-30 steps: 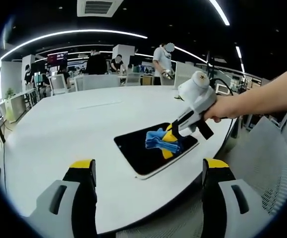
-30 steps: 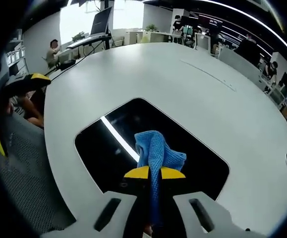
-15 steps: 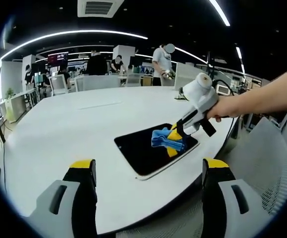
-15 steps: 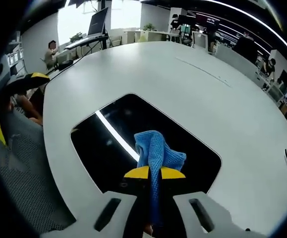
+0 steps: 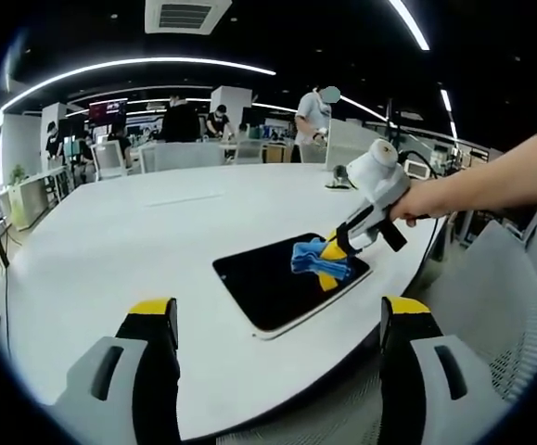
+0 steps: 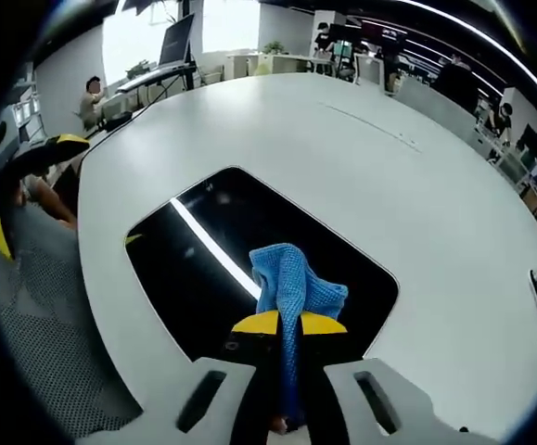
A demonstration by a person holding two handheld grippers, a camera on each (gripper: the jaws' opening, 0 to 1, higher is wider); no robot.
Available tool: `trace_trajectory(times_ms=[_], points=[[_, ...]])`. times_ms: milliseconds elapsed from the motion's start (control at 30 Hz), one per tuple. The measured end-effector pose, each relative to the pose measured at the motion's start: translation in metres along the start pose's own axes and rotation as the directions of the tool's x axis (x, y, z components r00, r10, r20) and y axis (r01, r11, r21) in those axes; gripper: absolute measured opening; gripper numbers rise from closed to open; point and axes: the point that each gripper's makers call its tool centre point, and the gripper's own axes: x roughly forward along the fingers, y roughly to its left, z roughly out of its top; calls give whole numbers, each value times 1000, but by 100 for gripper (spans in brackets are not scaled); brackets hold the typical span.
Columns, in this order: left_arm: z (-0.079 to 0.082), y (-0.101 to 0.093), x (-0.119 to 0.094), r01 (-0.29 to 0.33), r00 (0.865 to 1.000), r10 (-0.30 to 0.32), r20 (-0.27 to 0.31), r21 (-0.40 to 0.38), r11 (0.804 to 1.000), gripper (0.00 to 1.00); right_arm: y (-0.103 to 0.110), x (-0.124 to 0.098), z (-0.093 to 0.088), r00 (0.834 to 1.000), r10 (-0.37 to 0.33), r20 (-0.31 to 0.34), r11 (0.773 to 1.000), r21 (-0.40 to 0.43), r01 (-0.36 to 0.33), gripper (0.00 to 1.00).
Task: Wipe the mirror surface with the cleaning cloth until all visible marks leave the cleaned area.
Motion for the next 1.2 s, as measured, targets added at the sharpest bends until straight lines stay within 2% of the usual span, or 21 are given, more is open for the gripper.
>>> trace_trajectory(times_ms=[733,867,967,1200], points=[[2,1,-1,-7,1000,7,12,3,1000,90,-36,-17,-29,999,-37,-1,994,100,37,0],[3,1,0,-6,1000,6,15,3,1000,89,-40,-20,-33,998,-64,-26,997,36,64,0],[4,2,-1,-8,1000,8,21,2,1000,89,-40,-20,-32,998,-62,-20,996,61,63,0],[2,1,-1,-5,1000,5,12,1,1000,89,-39,-20,-32,996,-84,-22,995,50,85,0]])
